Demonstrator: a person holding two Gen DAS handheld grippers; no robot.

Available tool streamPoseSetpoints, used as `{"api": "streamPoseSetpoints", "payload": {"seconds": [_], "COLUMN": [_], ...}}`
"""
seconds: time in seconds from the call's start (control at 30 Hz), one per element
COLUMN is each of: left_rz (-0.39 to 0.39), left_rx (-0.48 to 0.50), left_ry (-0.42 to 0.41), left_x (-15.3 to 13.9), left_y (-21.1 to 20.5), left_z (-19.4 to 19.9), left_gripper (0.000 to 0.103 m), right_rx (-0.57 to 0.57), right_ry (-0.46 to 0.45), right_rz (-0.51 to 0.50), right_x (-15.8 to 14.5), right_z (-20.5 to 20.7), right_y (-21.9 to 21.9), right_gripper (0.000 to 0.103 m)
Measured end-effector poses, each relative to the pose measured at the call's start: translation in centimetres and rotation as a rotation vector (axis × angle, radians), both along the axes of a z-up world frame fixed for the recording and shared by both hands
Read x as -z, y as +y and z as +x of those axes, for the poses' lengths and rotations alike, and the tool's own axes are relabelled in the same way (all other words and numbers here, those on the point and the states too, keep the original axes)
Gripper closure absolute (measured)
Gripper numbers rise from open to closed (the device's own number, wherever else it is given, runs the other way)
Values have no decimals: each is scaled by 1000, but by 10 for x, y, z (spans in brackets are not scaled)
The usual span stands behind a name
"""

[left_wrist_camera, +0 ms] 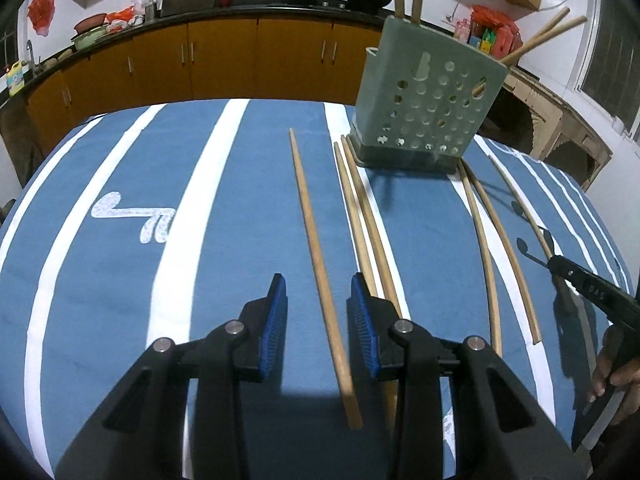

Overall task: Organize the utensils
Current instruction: 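Return to the table and grasp another chopstick with each tool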

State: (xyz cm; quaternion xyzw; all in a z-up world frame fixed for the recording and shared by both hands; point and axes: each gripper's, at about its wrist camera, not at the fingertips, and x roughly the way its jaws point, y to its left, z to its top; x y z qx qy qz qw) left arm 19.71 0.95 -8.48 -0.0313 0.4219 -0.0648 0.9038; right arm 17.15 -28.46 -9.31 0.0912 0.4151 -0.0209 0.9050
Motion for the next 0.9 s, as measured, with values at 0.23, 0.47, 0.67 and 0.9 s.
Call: {"api": "streamPoseSetpoints", "payload": {"seconds": [0.23, 0.47, 0.67, 0.9], "left_rz": [80, 66, 78, 102], "left_rx": [-5, -83, -64, -44], "left_ry": [20, 25, 17, 16], "left_x": [9, 8, 9, 9], "left_y": [-9, 22, 22, 15], "left_z": [9, 14, 12, 12], "left_gripper": [94, 95, 87, 81], "right_rx": [-47, -56, -56, -56], "right_ry": [-3, -7, -5, -5], "right_rz": [0, 1, -4, -1], "right_x": [1, 1, 1, 1], "right_z": [0, -2, -2, -2], "right_y": [9, 11, 10, 11], "right_gripper": [95, 95, 95, 95]}}
